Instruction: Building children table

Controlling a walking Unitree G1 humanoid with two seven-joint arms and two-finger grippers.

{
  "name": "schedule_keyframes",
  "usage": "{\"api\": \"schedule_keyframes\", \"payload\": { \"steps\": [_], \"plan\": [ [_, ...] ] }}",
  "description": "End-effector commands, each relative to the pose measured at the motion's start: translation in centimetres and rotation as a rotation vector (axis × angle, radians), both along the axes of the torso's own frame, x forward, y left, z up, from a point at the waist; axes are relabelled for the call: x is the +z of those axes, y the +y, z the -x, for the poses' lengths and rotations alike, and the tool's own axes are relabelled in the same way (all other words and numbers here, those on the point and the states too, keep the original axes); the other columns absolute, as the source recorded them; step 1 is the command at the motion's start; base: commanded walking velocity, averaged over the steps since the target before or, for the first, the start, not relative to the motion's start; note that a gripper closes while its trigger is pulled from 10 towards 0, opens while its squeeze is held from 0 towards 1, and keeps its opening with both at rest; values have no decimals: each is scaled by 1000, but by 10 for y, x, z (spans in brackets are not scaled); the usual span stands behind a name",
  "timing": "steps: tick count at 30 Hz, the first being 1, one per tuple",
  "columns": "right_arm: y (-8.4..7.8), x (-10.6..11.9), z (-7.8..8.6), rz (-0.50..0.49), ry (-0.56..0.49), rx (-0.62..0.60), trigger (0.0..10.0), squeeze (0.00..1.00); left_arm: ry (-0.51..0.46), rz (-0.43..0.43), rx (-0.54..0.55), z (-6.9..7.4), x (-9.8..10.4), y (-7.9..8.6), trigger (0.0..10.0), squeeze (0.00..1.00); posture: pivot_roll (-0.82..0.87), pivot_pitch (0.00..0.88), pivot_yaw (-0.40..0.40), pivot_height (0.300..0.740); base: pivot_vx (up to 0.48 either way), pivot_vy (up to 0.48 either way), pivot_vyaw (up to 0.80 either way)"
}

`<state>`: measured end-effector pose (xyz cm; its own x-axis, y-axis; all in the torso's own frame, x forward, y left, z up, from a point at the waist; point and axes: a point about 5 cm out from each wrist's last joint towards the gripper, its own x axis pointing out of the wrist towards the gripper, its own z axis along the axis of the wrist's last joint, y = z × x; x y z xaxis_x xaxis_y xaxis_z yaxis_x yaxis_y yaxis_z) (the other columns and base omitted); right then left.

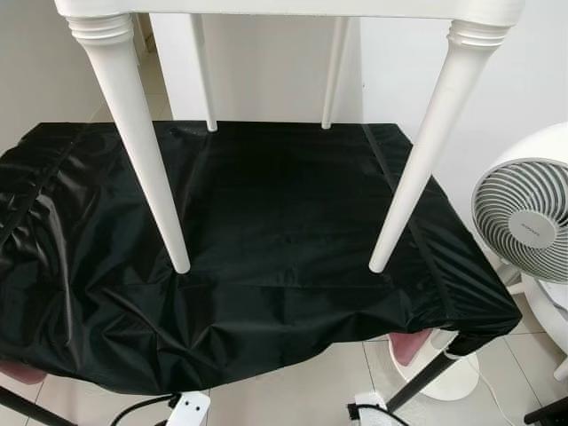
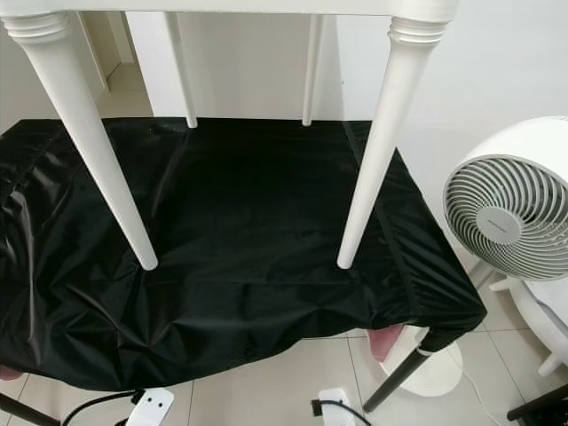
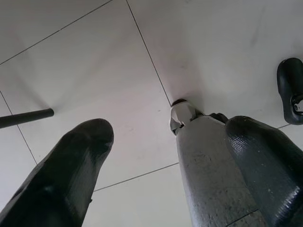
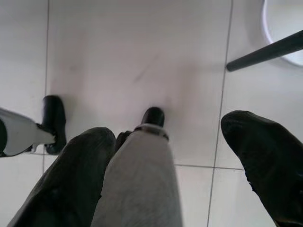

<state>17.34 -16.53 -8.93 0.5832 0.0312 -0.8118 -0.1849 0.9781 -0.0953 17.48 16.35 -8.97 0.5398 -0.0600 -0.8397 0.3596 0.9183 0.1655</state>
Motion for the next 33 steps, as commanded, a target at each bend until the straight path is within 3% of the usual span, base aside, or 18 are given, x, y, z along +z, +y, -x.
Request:
{"api": "schedule_keyframes", "payload": {
  "steps": [1, 11, 33],
  "plan": [
    [1, -2, 4, -8, 22, -1, 10000, 0, 41, -2, 12, 10, -5, 2, 10000, 0, 61, 0, 27, 740, 0, 0, 0],
    [-3, -2, 4, -5, 16, -12, 10000, 0, 51, 9, -2, 16, -7, 0, 10000, 0, 37, 0, 38, 740, 0, 0, 0],
    [-4, -3, 8, 6, 21, -1, 10000, 0, 56, 24, -8, 15, -7, -5, 10000, 0, 40, 0, 29, 740, 0, 0, 0]
  ]
}}
